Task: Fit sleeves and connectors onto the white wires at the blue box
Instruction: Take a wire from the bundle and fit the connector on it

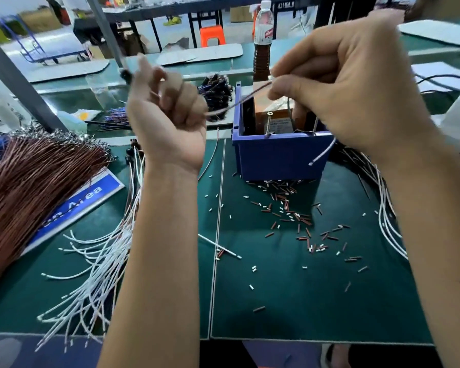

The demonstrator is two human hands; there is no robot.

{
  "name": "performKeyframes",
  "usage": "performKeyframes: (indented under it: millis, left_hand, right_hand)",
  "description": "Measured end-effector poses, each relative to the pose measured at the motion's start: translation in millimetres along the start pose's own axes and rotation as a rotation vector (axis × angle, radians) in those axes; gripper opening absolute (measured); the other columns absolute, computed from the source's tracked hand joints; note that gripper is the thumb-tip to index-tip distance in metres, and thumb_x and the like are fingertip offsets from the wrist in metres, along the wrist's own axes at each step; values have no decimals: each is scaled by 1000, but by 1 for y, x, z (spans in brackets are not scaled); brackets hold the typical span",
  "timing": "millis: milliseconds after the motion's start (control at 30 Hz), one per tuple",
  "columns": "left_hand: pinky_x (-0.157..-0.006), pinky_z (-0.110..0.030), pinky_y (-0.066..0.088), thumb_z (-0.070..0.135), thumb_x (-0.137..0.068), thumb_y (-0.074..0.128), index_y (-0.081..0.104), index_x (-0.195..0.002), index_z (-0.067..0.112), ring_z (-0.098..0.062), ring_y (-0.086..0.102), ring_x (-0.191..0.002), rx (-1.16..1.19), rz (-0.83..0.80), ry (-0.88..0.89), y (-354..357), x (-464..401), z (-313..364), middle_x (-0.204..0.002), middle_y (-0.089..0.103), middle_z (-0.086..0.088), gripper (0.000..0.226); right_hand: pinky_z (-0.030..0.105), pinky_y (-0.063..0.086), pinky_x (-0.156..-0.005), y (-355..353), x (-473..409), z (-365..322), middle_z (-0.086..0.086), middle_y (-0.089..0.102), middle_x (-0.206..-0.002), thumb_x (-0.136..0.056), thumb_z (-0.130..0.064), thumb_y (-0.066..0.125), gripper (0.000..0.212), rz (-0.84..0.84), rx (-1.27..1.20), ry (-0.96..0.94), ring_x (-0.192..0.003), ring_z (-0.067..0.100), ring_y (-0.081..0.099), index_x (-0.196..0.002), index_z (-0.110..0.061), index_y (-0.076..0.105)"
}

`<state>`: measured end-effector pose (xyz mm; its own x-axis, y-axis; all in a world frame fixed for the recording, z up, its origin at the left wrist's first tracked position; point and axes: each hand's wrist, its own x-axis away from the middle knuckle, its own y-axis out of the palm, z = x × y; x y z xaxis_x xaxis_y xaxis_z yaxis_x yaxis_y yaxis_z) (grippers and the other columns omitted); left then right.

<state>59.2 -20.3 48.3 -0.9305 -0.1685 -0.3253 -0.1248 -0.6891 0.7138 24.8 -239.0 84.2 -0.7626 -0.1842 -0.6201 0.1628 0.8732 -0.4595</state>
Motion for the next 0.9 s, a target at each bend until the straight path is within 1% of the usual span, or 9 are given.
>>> performKeyframes:
  millis: [67,133,233,300,400,467,533,700,900]
  left_hand:
    - [-42,-24,22,22,-106,50,48,-69,20,-10,21,-48,-134,-8,-51,-1,8,-10,-63,33,3,37]
    - [-45,-26,25,13,-101,58,49,-77,18,-12,24,-51,-402,-113,12,-2,23,-28,-64,34,1,26]
    - [-52,-32,40,4,-92,65,64,-89,8,-15,46,-58,-794,-273,145,-8,33,-53,-72,55,1,5]
    - [-49,-32,34,4,-89,68,69,-98,4,-20,44,-53,-938,-364,161,-9,39,-65,-79,65,1,9]
    - [-48,-33,37,8,-90,70,74,-90,7,-29,50,-51,-935,-359,164,-19,40,-74,-76,71,-3,5]
    - [-56,-29,44,9,-90,72,76,-86,8,-16,60,-60,-908,-366,129,-25,41,-77,-76,73,-4,6]
    - [-63,-23,47,8,-90,75,77,-91,4,-11,65,-66,-879,-424,51,-28,44,-81,-80,76,-8,5]
    - [-71,-40,58,7,-84,81,77,-90,2,-31,73,-74,-911,-472,-54,-41,46,-88,-82,77,-15,8]
    - [-67,-29,52,9,-83,84,78,-86,12,-15,68,-67,-997,-472,-73,-45,44,-91,-76,75,-4,8]
  right_hand:
    - [31,61,-54,5,3,9,-6,78,-80,-90,-13,83,11,9,42,14,-55,12,72,-97,-9,77]
    - [39,63,-58,10,9,18,-4,78,-78,-89,-13,83,11,0,39,36,-55,13,72,-94,-6,76]
    - [45,62,-59,14,21,33,-3,78,-78,-88,-16,84,14,-20,50,44,-55,15,72,-92,-6,76]
    - [45,62,-60,15,29,42,-3,77,-77,-87,-18,85,14,-38,58,50,-55,13,72,-92,-7,78]
    - [38,61,-59,16,42,54,-6,77,-76,-86,-19,86,11,-30,48,57,-56,10,71,-89,-11,81]
    - [31,61,-64,18,49,60,-9,76,-77,-85,-22,87,10,-9,60,45,-62,5,70,-88,-14,82]
    - [26,59,-69,22,55,67,-10,77,-80,-85,-24,87,11,-4,65,35,-70,4,72,-88,-14,83]
    - [16,53,-72,32,71,82,-14,77,-83,-87,-24,85,8,-5,62,60,-75,1,72,-91,-17,83]
    - [12,52,-76,33,81,90,-17,76,-88,-91,-16,82,8,-40,81,109,-80,-3,72,-99,-17,83]
